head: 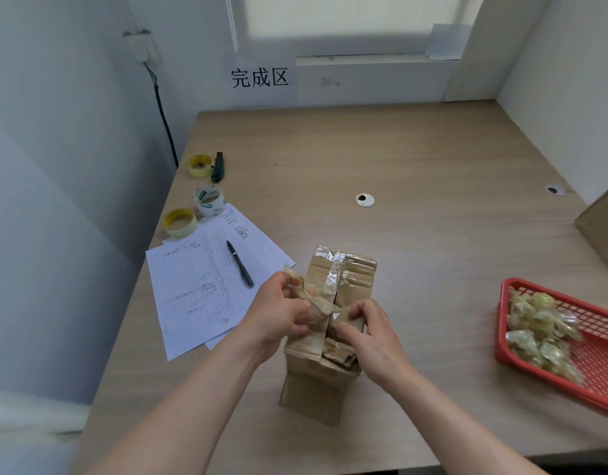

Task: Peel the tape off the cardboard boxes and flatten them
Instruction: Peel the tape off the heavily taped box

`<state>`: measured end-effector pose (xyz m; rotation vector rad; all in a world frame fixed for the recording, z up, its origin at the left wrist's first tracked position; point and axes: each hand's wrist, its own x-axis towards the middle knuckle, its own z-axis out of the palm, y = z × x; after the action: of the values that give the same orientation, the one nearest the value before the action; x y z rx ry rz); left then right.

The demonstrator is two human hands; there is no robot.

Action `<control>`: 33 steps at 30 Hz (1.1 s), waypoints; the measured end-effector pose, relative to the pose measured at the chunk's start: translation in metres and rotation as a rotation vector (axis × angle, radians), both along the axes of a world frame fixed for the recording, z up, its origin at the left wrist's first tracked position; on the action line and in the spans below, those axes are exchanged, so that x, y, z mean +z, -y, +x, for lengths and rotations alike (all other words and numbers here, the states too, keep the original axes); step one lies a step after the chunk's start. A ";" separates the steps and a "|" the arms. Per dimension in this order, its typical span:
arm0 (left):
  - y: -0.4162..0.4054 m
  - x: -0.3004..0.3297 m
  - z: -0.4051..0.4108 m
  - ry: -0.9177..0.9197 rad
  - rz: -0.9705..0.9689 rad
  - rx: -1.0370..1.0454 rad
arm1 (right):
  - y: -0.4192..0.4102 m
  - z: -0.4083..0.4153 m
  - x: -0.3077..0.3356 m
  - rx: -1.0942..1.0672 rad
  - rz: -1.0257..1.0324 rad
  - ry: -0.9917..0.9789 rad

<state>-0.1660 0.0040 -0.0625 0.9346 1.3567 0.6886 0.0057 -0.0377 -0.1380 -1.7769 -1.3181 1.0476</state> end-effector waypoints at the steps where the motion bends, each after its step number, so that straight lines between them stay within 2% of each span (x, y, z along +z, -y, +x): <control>1: 0.001 0.000 0.000 0.001 0.001 0.005 | -0.001 -0.002 0.001 -0.027 -0.011 -0.013; 6: 0.008 -0.002 0.002 0.026 0.025 0.024 | -0.006 -0.014 0.001 -0.119 -0.029 0.073; 11: 0.012 -0.005 -0.004 0.065 0.011 0.096 | -0.004 -0.019 0.002 -0.060 -0.035 0.094; 15: 0.017 -0.003 -0.003 0.076 0.085 0.049 | 0.000 -0.021 0.002 -0.014 -0.051 0.147; 20: 0.028 -0.002 0.001 -0.055 0.351 -0.062 | -0.001 -0.026 0.004 -0.035 -0.080 0.209; 24: 0.027 -0.003 -0.003 -0.203 0.409 0.038 | 0.000 -0.027 0.004 -0.032 -0.084 0.228; 27: 0.025 -0.009 -0.011 -0.408 0.426 0.081 | 0.002 -0.022 0.003 -0.010 -0.070 0.167; 31: 0.037 -0.022 -0.015 -0.448 0.500 0.099 | -0.004 -0.009 0.008 -0.018 0.006 0.005; 33: 0.041 -0.030 -0.014 -0.468 0.519 0.125 | -0.012 0.003 0.013 -0.067 0.046 -0.007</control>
<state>-0.1805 -0.0371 -0.0929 1.5015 1.6929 0.9859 0.0083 -0.0262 -0.1248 -1.7696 -1.2603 0.9784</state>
